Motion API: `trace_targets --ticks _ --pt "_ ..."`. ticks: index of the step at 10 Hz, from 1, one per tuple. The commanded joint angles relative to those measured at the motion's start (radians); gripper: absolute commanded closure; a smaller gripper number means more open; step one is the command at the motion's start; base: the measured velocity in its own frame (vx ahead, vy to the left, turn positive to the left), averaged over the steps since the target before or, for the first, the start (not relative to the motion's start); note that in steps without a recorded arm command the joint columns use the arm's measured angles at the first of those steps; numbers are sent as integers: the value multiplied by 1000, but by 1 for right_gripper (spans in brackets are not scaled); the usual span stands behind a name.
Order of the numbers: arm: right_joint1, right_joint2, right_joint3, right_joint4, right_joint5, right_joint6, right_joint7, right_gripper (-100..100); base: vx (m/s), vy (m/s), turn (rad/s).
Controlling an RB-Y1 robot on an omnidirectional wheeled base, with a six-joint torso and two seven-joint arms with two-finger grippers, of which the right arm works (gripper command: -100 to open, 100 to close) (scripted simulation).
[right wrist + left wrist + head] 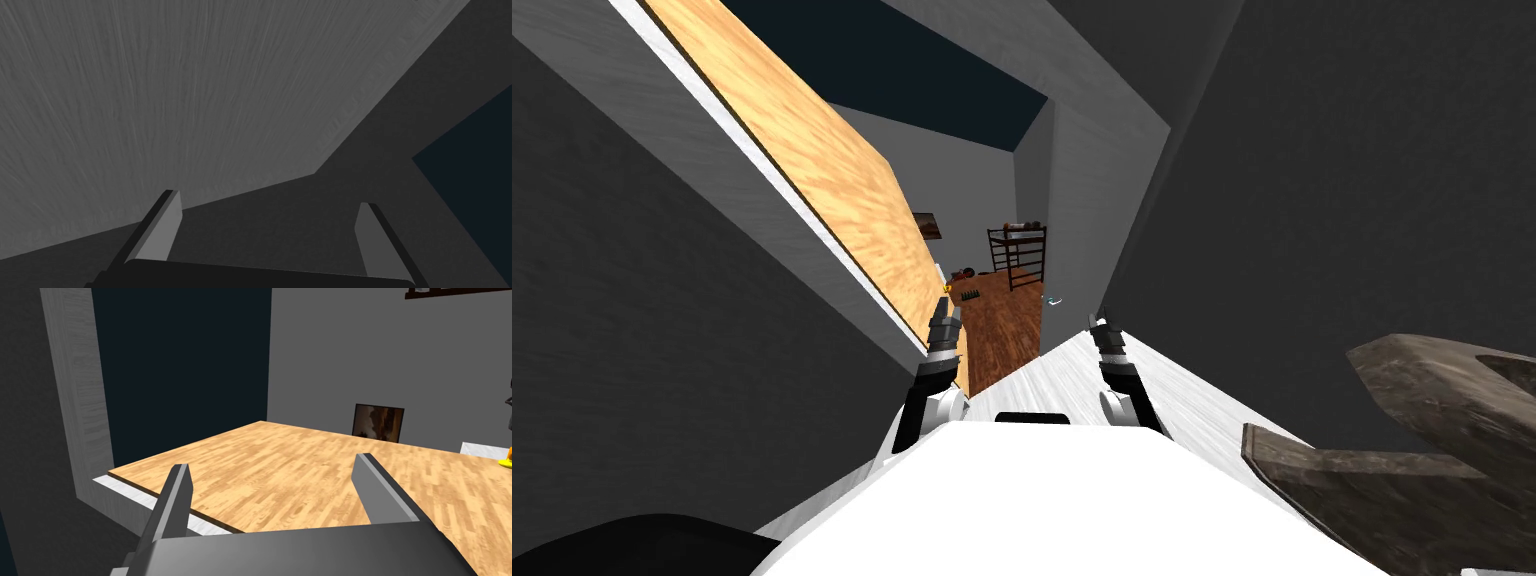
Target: Push the door open
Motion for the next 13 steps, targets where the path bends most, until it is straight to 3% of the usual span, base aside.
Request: trace_targets --ticks 1,13 --pt "-12 -1 11 49 3 -15 3 -100 83 -79 74" --pt "-91 -16 89 398 14 -103 10 -100 88 -94 85"
